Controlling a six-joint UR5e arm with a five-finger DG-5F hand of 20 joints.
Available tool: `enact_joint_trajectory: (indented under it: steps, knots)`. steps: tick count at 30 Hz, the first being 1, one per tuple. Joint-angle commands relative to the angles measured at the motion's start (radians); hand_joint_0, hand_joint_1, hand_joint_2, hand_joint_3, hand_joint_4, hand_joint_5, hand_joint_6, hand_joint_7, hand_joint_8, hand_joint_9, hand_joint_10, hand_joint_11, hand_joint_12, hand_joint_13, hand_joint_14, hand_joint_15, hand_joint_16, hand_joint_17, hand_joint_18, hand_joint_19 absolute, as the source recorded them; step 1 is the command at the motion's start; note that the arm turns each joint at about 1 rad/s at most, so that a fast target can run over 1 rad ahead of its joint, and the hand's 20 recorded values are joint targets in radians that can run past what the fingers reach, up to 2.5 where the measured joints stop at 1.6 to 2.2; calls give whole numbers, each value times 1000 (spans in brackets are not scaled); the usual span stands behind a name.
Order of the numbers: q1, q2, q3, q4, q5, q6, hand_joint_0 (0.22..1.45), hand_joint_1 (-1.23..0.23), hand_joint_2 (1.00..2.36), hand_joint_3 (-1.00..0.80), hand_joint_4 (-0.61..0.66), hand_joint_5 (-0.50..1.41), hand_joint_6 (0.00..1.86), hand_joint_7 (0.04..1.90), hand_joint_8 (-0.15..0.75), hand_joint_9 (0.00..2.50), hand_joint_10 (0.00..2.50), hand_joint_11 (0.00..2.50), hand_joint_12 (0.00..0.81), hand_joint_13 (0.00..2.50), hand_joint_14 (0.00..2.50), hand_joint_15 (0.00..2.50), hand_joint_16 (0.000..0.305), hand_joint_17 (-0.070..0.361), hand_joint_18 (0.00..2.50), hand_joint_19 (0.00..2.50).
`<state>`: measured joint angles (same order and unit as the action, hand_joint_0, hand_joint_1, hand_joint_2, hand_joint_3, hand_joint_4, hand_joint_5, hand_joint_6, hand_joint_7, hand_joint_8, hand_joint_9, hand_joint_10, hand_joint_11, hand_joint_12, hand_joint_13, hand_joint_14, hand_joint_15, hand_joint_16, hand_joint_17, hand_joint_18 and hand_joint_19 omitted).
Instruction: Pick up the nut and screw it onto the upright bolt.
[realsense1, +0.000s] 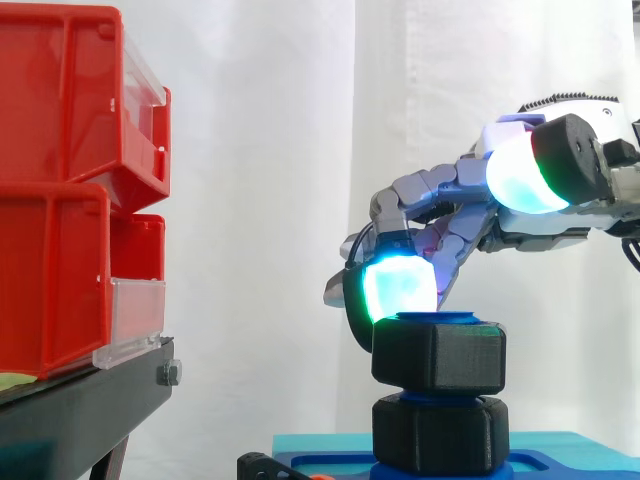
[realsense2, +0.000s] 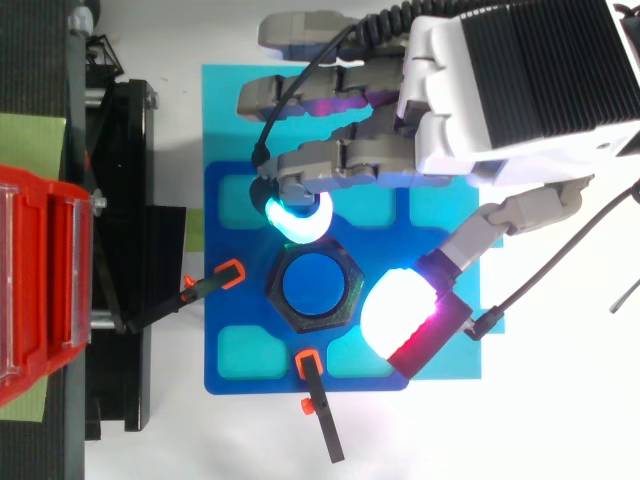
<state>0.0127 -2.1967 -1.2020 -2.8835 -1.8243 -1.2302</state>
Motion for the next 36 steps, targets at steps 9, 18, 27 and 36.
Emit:
enact_joint_trajectory:
  steps: [9, 18, 27, 36]
  knots:
    - [-19, 0, 38, -11, -26, -2, 492, -205, 1000, -500, 197, -35, 502, 1264, 273, 868, 0, 12, 268, 423, 0, 0, 26, 58, 57, 0]
    - [-7, -2, 76, -56, -26, -12, 478, -191, 1000, -500, 275, -106, 503, 827, 263, 785, 0, 0, 283, 393, 0, 0, 29, 65, 44, 0]
    - [27, -2, 68, -37, 10, -9, 474, -184, 1000, -500, 261, -120, 502, 733, 257, 753, 0, 0, 284, 357, 0, 0, 31, 70, 21, 0]
    - [39, -2, 64, -31, 16, -11, 473, -176, 1000, -500, 247, -127, 502, 710, 253, 725, 0, 0, 289, 340, 0, 0, 32, 71, 5, 0]
